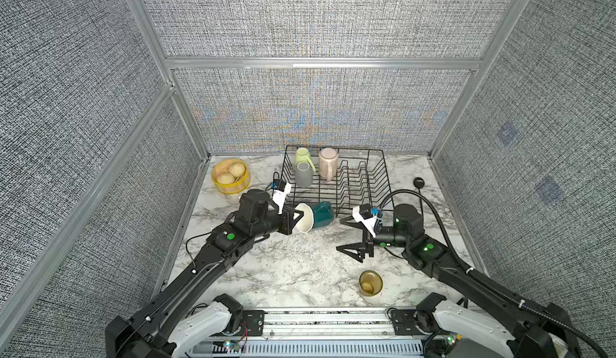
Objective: Load cups into a dish rack
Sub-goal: Place the cup upside down at the dish rack.
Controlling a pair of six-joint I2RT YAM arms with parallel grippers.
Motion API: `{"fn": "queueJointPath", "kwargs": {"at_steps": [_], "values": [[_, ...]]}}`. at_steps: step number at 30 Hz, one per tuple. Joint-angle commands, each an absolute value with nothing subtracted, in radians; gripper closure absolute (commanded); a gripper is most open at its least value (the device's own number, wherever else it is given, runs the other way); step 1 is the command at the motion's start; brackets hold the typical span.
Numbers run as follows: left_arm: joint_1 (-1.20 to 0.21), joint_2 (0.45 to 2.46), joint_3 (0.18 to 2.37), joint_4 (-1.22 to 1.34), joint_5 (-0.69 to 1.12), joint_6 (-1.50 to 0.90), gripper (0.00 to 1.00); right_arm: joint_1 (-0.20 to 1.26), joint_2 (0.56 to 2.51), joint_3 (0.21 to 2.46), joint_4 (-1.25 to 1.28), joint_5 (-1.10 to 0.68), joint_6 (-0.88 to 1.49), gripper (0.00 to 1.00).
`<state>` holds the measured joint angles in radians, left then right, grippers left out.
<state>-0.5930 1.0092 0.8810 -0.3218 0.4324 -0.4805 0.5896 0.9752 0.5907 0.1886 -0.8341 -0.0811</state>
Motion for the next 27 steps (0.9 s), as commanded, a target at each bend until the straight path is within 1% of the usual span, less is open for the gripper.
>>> {"fn": "queueJointPath", "kwargs": {"at_steps": [1,4,5,8,10,12,15,17,19,21,23,27], "values": [[-0.589,1.015,0.876,-0.168,0.732,-0.554,1.0,0.595,0.976,0.592,0.276,-0.932,-0.19,0.01],[-0.588,1.015,0.849,-0.098,0.822,-0.598,1.0,0.595,0.999,0.604,0.3,-0.923,-0.175,0.01],[-0.587,1.01,0.84,-0.083,0.829,-0.609,1.0,0.595,1.005,0.606,0.313,-0.927,-0.16,0.01],[-0.58,0.997,0.837,-0.083,0.839,-0.618,1.0,0.595,1.045,0.616,0.388,-1.011,-0.092,0.01],[-0.576,0.985,0.823,-0.063,0.831,-0.635,1.0,0.594,1.075,0.624,0.438,-1.015,-0.027,0.01],[-0.572,0.982,0.805,-0.017,0.848,-0.661,1.0,0.592,1.085,0.633,0.445,-1.009,-0.018,0.01],[-0.562,0.978,0.825,-0.088,0.799,-0.643,1.0,0.581,1.049,0.602,0.453,-0.826,-0.018,0.01],[-0.551,0.964,0.809,-0.081,0.781,-0.65,1.0,0.557,1.024,0.582,0.462,-0.77,-0.016,0.01],[-0.54,0.961,0.788,-0.036,0.798,-0.674,1.0,0.526,1.001,0.577,0.438,-0.757,-0.006,0.01],[-0.53,0.97,0.794,-0.035,0.806,-0.69,1.0,0.49,0.986,0.589,0.377,-0.678,0.045,0.01],[-0.525,0.976,0.791,-0.022,0.806,-0.71,1.0,0.449,1.0,0.601,0.369,-0.758,0.078,0.01],[-0.525,1.019,0.753,0.188,0.915,-0.825,1.0,0.44,1.055,0.598,0.486,-0.911,0.165,0.01]]}}
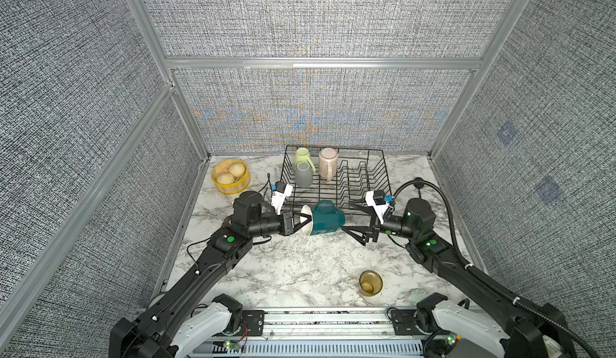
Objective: Load cups into a dish rack
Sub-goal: Place the cup upside down at the dish rack.
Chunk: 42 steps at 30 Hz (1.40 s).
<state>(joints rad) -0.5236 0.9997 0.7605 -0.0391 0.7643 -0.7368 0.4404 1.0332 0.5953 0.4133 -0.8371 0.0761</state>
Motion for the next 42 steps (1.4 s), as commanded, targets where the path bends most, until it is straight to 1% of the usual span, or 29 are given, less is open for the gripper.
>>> {"fn": "queueJointPath", "kwargs": {"at_steps": [1,4,7,11,16,21,24,26,29,33,36,40,42], "values": [[-0.525,1.038,0.757,0.21,0.936,-0.844,1.0,0.44,1.07,0.595,0.536,-0.938,0.211,0.01],[-0.525,1.078,0.771,0.226,0.977,-0.857,1.0,0.446,1.121,0.596,0.712,-1.041,0.327,0.01],[-0.526,1.114,0.764,0.279,1.008,-0.883,1.0,0.461,1.17,0.638,0.78,-1.117,0.408,0.01],[-0.528,1.145,0.769,0.331,1.044,-0.917,1.0,0.476,1.228,0.683,0.805,-1.117,0.468,0.01],[-0.528,1.168,0.759,0.38,1.05,-0.948,1.0,0.487,1.324,0.716,1.038,-1.174,0.681,0.01],[-0.532,1.192,0.736,0.471,1.048,-1.008,1.0,0.501,1.425,0.789,1.158,-1.26,0.822,0.02],[-0.533,1.223,0.739,0.505,1.056,-1.048,1.0,0.506,1.47,0.778,1.345,-1.244,0.919,0.03],[-0.532,1.231,0.733,0.542,1.055,-1.076,1.0,0.506,1.496,0.786,1.394,-1.233,0.946,0.03],[-0.533,1.244,0.738,0.524,1.048,-1.066,1.0,0.508,1.524,0.8,1.388,-1.235,0.951,0.07],[-0.533,1.256,0.74,0.549,1.053,-1.092,1.0,0.508,1.539,0.795,1.389,-1.225,0.934,0.07],[-0.533,1.256,0.74,0.516,1.039,-1.068,1.0,0.508,1.53,0.794,1.332,-1.234,0.883,0.06],[-0.532,1.266,0.741,0.524,1.045,-1.088,1.0,0.509,1.46,0.736,1.153,-1.174,0.643,0.04],[-0.532,1.265,0.749,0.465,1.039,-1.059,1.0,0.519,1.405,0.717,1.026,-1.153,0.491,0.04]]}}
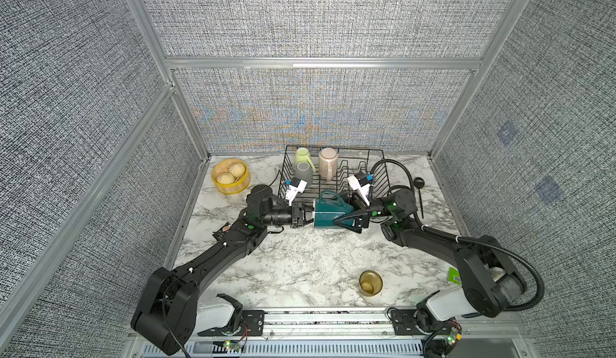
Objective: Load cups into a dish rack
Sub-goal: Place the cup upside down at the dish rack.
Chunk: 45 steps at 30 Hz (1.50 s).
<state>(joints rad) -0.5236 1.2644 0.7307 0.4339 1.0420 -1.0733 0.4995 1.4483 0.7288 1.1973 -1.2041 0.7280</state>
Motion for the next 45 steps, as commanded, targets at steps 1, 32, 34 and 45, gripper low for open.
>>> {"fn": "queueJointPath", "kwargs": {"at_steps": [1,32,34,45], "values": [[-0.533,1.264,0.756,0.431,1.037,-1.038,1.0,0.525,1.38,0.717,0.947,-1.145,0.434,0.04],[-0.522,1.205,0.803,0.123,0.816,-0.858,0.51,0.506,1.424,0.972,0.487,-1.128,0.35,0.74],[-0.522,1.172,0.826,0.015,0.755,-0.798,0.44,0.477,1.433,0.988,0.437,-1.125,0.351,0.76],[-0.519,0.974,0.845,-0.38,0.168,-0.658,0.3,0.408,1.469,1.26,-0.281,-0.778,0.002,0.81]]}}
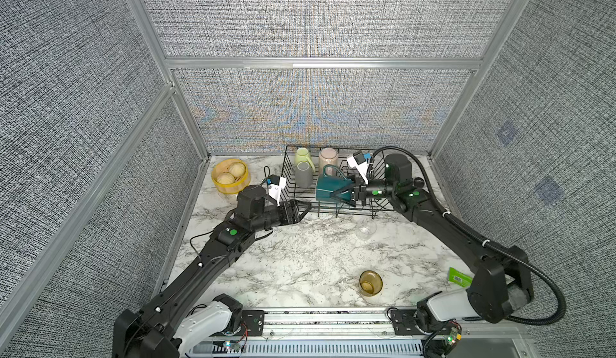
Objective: Load cups into a dish rack
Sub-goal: Place the cup upside down at the dish rack.
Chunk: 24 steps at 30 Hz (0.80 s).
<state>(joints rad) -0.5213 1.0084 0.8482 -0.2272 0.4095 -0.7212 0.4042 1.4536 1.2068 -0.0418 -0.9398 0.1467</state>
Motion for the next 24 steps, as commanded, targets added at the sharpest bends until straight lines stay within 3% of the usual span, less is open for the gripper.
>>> {"fn": "queueJointPath", "kwargs": {"at_steps": [1,8,13,18,24], "values": [[-0.519,0.95,0.837,-0.395,0.111,-0.657,0.29,0.411,1.485,1.289,-0.33,-0.729,-0.01,0.81],[-0.52,0.788,0.745,-0.445,-0.163,-0.652,0.29,0.497,1.611,1.48,-0.555,-0.388,-0.099,0.81],[-0.519,0.746,0.665,-0.464,-0.292,-0.678,0.26,0.545,1.733,1.633,-0.701,-0.24,-0.16,0.82],[-0.519,0.775,0.661,-0.487,-0.31,-0.673,0.24,0.561,1.862,1.755,-0.782,-0.112,-0.187,0.83],[-0.519,0.789,0.671,-0.485,-0.299,-0.663,0.23,0.561,2.029,1.921,-0.854,-0.079,-0.18,0.83]]}}
